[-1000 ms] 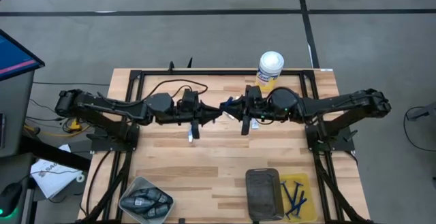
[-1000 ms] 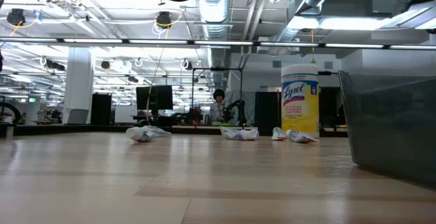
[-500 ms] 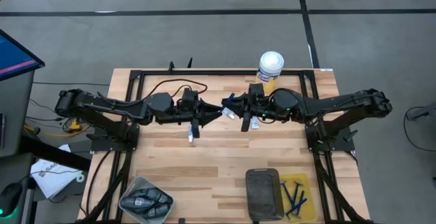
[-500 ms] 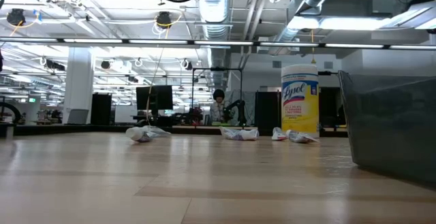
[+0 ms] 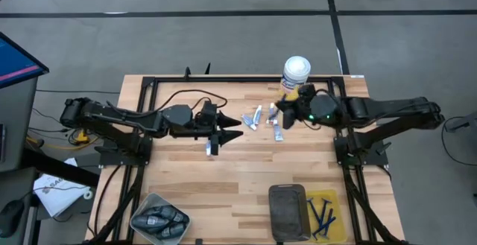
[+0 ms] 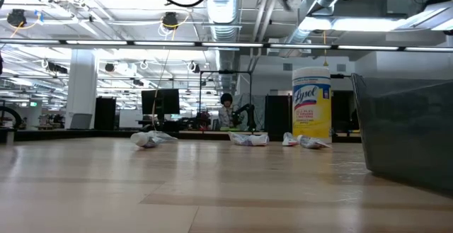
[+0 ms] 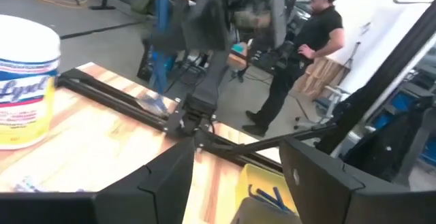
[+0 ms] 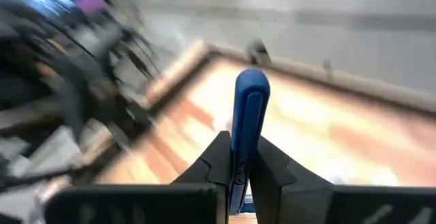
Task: Pick & Place Travel size toiletries
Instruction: Put the razor into the yellow bin, then put the toothpaste into the black bin
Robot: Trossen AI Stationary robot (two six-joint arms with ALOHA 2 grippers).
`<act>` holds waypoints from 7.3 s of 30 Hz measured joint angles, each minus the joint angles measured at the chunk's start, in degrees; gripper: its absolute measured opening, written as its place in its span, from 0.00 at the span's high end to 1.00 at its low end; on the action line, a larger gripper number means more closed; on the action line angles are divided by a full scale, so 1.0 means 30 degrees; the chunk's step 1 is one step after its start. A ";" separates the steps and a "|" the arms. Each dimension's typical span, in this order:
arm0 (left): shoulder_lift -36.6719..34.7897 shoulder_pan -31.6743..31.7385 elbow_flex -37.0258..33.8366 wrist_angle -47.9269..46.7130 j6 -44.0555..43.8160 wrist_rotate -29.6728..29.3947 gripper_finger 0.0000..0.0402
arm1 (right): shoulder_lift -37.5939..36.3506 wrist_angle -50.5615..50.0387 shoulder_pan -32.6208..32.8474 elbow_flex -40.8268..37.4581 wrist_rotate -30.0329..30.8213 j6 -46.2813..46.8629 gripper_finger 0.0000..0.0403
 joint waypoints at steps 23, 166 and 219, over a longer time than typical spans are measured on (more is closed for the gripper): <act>0.0000 0.0561 0.0000 -0.1963 0.1122 0.0827 0.50 | 0.5993 -0.9819 1.5858 -0.0030 -0.9335 2.6828 0.95; 0.1726 -0.0510 0.0000 -1.2088 -1.0540 -0.2705 0.87 | 0.5211 -0.1992 0.4563 -0.0037 -0.2589 0.7140 0.37; 0.1377 -0.1129 0.0007 -0.6756 -0.8779 -0.4229 0.87 | 0.6890 0.7925 -0.1720 -0.0030 -0.5655 0.4963 0.66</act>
